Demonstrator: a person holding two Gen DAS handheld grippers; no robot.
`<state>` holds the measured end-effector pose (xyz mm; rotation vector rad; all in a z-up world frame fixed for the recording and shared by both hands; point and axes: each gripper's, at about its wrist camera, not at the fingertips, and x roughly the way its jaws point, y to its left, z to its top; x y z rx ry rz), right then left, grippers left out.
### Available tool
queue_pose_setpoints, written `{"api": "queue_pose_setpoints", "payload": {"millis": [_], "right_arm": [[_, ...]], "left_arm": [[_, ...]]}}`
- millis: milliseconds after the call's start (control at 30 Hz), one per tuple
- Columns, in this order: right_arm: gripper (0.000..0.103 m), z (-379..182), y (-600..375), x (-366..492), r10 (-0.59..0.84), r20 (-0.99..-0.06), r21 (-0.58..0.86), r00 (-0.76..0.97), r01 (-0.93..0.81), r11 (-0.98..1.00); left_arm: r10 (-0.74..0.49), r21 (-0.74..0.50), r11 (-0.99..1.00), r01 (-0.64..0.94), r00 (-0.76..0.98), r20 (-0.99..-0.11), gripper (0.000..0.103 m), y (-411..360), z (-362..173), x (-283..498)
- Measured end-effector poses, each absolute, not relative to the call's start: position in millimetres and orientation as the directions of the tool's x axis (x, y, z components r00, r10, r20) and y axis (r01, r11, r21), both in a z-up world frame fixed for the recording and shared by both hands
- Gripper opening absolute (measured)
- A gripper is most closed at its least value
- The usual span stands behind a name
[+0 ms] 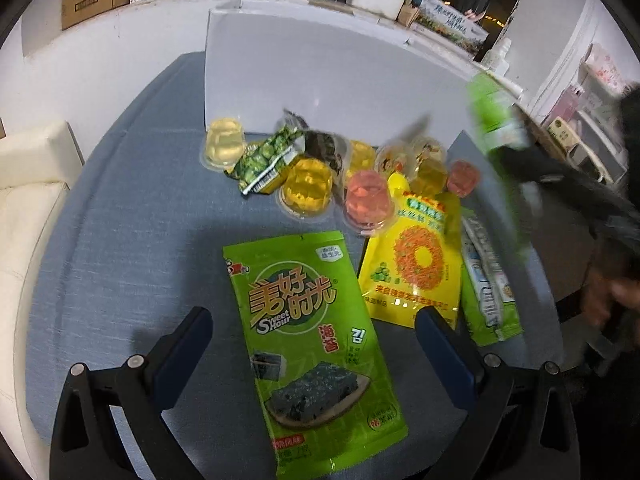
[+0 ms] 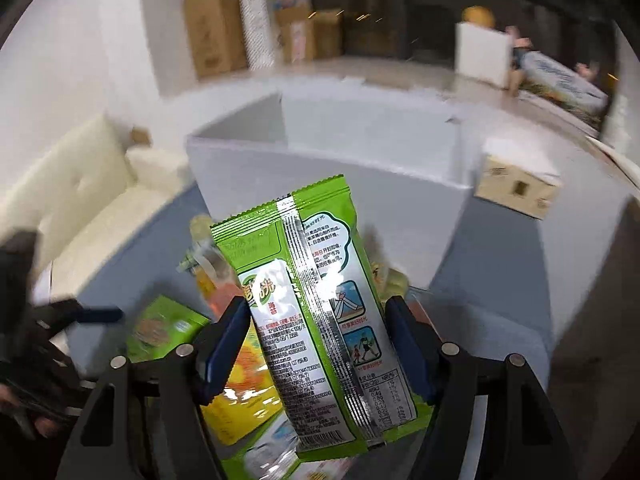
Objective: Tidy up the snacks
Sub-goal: 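Grasp another green stick packet with the right tool, then grasp the green seaweed bag with the left tool while the right carries its packet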
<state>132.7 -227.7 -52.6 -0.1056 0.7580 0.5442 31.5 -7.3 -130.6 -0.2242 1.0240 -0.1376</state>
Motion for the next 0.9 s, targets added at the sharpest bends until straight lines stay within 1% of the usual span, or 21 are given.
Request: {"api": "queue_pose_setpoints", "payload": {"millis": [100, 167, 200, 233, 300, 333, 433, 533, 700, 767, 900], "right_arm": [[0.074, -43.8, -237.3, 112.2, 0.441, -0.639, 0.152, 0.630, -0.459, 0.875], [0.074, -41.7, -244.1, 101.3, 0.457, -0.623, 0.190, 0.635, -0.445, 0.875], [0.074, -42.1, -245.7, 98.1, 0.461, -0.621, 0.201, 0.634, -0.439, 0.876], [0.074, -43.2, -249.0, 95.8, 0.460, -0.622, 0.208, 0.633, -0.434, 0.877], [0.074, -45.7, -249.2, 92.4, 0.465, -0.624, 0.219, 0.628, -0.430, 0.876], [0.074, -47.3, -248.4, 91.6, 0.464, -0.628, 0.220, 0.624, -0.429, 0.876], [0.074, -53.1, -247.7, 89.4, 0.459, -0.631, 0.220, 0.625, -0.422, 0.879], [0.074, -54.2, -248.2, 87.6, 0.460, -0.627, 0.231, 0.629, -0.414, 0.881], [0.074, -49.2, -250.3, 88.1, 0.460, -0.607, 0.244, 0.648, -0.398, 0.884], [0.074, -42.0, -250.6, 97.1, 0.465, -0.591, 0.268, 0.659, -0.383, 0.884], [0.074, -16.2, -244.7, 129.6, 0.463, -0.555, 0.269, 0.692, -0.377, 0.886]], "left_arm": [[-0.191, -0.221, 0.975, -0.006, 0.481, -0.856, 0.103, -13.3, -142.3, 36.5], [-0.145, -0.165, 0.986, 0.002, 0.485, -0.863, 0.102, -19.8, -144.1, 37.1], [-0.141, -0.159, 0.987, 0.002, 0.482, -0.865, 0.102, -20.9, -145.1, 37.2], [-0.130, -0.148, 0.989, 0.002, 0.487, -0.864, 0.100, -21.8, -144.9, 36.6], [-0.087, -0.101, 0.995, -0.001, 0.499, -0.862, 0.078, -23.0, -145.0, 35.9], [-0.075, -0.088, 0.996, -0.002, 0.501, -0.862, 0.078, -22.8, -145.1, 35.7], [-0.107, -0.122, 0.992, 0.003, 0.506, -0.856, 0.072, -20.1, -143.0, 33.4], [-0.130, -0.143, 0.990, 0.018, 0.535, -0.835, 0.071, -16.1, -132.8, 27.7], [-0.144, -0.155, 0.987, 0.036, 0.610, -0.779, 0.071, -12.8, -99.7, 24.8], [-0.142, -0.151, 0.988, 0.041, 0.640, -0.755, 0.071, -9.6, -84.2, 32.4], [-0.147, -0.143, 0.987, 0.067, 0.715, -0.683, 0.071, -2.0, -39.3, 70.6]]}}
